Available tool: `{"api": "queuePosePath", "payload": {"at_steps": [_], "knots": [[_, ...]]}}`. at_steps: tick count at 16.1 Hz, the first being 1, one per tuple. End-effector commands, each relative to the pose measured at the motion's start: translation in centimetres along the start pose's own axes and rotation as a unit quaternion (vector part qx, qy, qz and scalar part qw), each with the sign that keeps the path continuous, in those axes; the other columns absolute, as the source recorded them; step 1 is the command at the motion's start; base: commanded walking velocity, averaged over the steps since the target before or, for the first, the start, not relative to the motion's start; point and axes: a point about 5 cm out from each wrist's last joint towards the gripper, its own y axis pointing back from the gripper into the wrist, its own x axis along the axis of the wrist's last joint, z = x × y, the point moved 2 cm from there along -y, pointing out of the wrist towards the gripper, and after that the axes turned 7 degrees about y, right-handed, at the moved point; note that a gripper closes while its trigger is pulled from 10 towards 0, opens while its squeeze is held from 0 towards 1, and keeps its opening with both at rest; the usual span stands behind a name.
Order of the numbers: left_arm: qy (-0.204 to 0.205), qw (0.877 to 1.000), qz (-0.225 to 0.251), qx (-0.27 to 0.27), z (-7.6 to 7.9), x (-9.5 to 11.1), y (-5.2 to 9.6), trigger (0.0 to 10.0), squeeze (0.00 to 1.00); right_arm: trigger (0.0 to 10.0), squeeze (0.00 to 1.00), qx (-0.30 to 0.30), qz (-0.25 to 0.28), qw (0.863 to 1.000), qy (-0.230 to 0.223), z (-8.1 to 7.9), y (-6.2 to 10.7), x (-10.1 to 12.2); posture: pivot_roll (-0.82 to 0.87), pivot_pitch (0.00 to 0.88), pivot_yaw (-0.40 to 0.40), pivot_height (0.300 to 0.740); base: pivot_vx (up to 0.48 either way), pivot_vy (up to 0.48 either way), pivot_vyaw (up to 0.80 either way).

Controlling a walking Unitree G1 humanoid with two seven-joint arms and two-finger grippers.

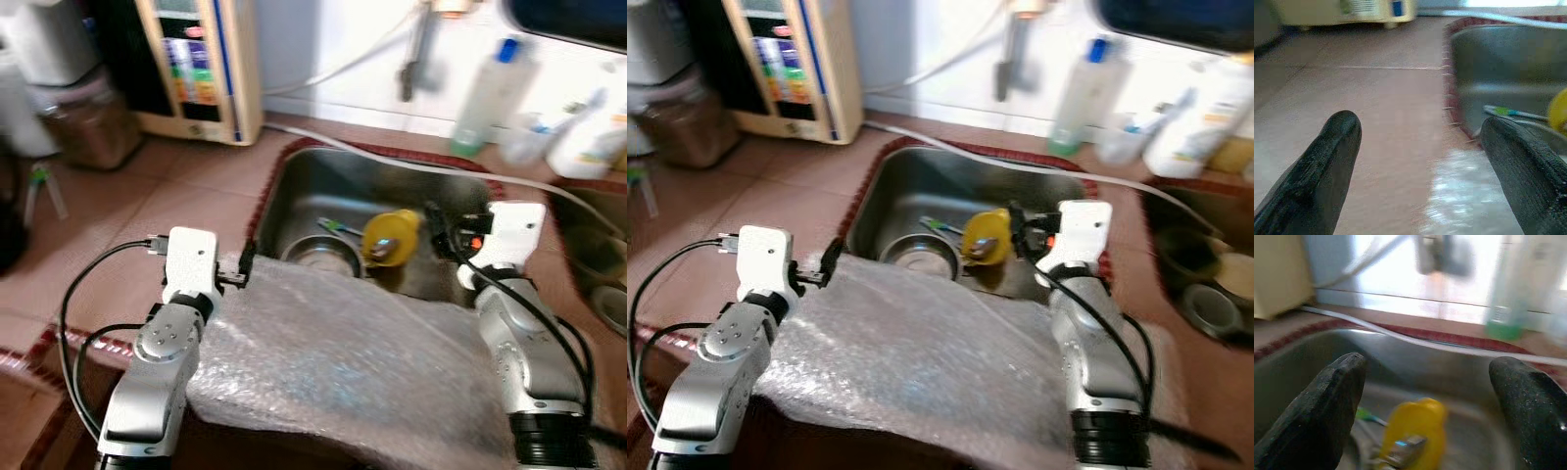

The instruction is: Kitchen organization

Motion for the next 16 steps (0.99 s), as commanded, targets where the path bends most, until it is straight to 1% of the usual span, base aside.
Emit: {"api": "queuePosePath", "payload": {"at_steps": [1,2,4,5,9,10,13,16], "knots": [[0.011,1.0,0.009,-0.001,0.1,0.7,-0.1,10.0,0.0,10.0,0.0,0.007,0.022,1.0,-0.012,-0.5,-0.2,1.0,0.01,0.101,0.015,0.74,0.0,0.0,0.0],[0.018,1.0,0.01,0.004,0.1,0.9,-0.1,10.0,0.0,10.0,0.0,0.009,0.027,0.999,-0.015,-0.7,-0.2,1.1,0.01,0.103,0.016,0.74,0.0,0.0,0.0],[0.013,1.0,0.013,-0.004,0.7,1.1,0.0,10.0,0.0,10.0,0.0,0.001,0.028,0.999,-0.034,-0.7,-0.3,1.2,0.01,0.105,0.016,0.74,0.0,0.0,0.0],[0.01,1.0,0.014,-0.008,0.8,1.1,0.0,10.0,0.0,10.0,0.0,0.0,0.026,0.999,-0.033,-0.7,-0.3,1.1,0.01,0.106,0.015,0.74,0.0,0.0,0.0],[0.008,1.0,0.023,0.004,0.3,1.9,-0.3,10.0,0.0,10.0,0.0,-0.001,0.025,0.999,-0.032,-0.5,-0.2,1.1,0.01,0.105,0.005,0.74,0.0,0.0,0.0],[0.006,0.999,0.028,0.013,-0.1,2.3,-0.5,10.0,0.0,10.0,0.0,-0.003,0.024,0.999,-0.029,-0.3,-0.3,1.2,0.01,0.103,0.003,0.74,0.0,0.0,0.0],[0.007,1.0,0.028,0.011,-0.1,2.4,-0.6,10.0,0.0,10.0,0.0,-0.005,0.023,0.999,-0.025,0.0,-0.6,1.2,0.01,0.098,0.005,0.74,0.0,0.0,0.0],[0.004,1.0,0.025,0.011,0.0,2.3,-0.7,10.0,0.0,10.0,0.0,-0.004,0.017,1.0,-0.026,-0.1,-0.5,0.8,0.01,0.094,0.002,0.74,0.0,0.0,0.0]]}}
